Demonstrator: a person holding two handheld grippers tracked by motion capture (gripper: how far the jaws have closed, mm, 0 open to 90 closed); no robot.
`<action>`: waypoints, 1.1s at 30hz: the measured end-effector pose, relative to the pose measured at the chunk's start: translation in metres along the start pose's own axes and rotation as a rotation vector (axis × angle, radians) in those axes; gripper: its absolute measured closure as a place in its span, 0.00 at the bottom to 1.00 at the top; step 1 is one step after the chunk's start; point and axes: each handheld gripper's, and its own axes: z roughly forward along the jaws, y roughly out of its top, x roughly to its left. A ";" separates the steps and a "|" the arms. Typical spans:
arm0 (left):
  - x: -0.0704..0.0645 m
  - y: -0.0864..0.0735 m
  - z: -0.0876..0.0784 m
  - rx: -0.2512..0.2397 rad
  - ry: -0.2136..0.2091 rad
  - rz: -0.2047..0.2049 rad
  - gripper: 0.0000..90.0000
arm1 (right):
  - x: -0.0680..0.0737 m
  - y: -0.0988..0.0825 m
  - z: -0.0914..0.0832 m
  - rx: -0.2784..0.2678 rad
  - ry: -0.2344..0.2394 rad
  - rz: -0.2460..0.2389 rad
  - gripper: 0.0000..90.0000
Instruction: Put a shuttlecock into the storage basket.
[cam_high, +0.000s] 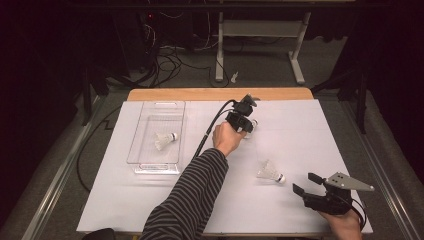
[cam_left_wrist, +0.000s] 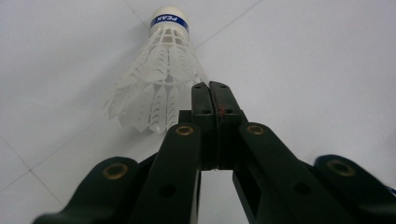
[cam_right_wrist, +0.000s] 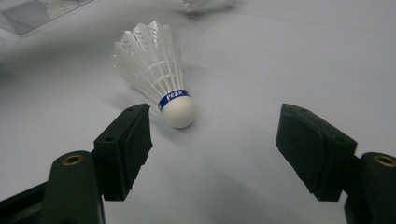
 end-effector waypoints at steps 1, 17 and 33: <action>0.000 0.000 -0.001 -0.002 0.001 0.006 1.00 | 0.000 0.000 0.000 0.000 0.000 -0.001 0.30; -0.007 -0.003 -0.018 -0.007 -0.008 0.047 1.00 | 0.000 0.000 0.000 0.005 -0.004 -0.007 0.30; -0.012 -0.010 -0.033 -0.002 -0.016 0.091 1.00 | 0.001 0.000 0.001 0.011 -0.002 -0.012 0.30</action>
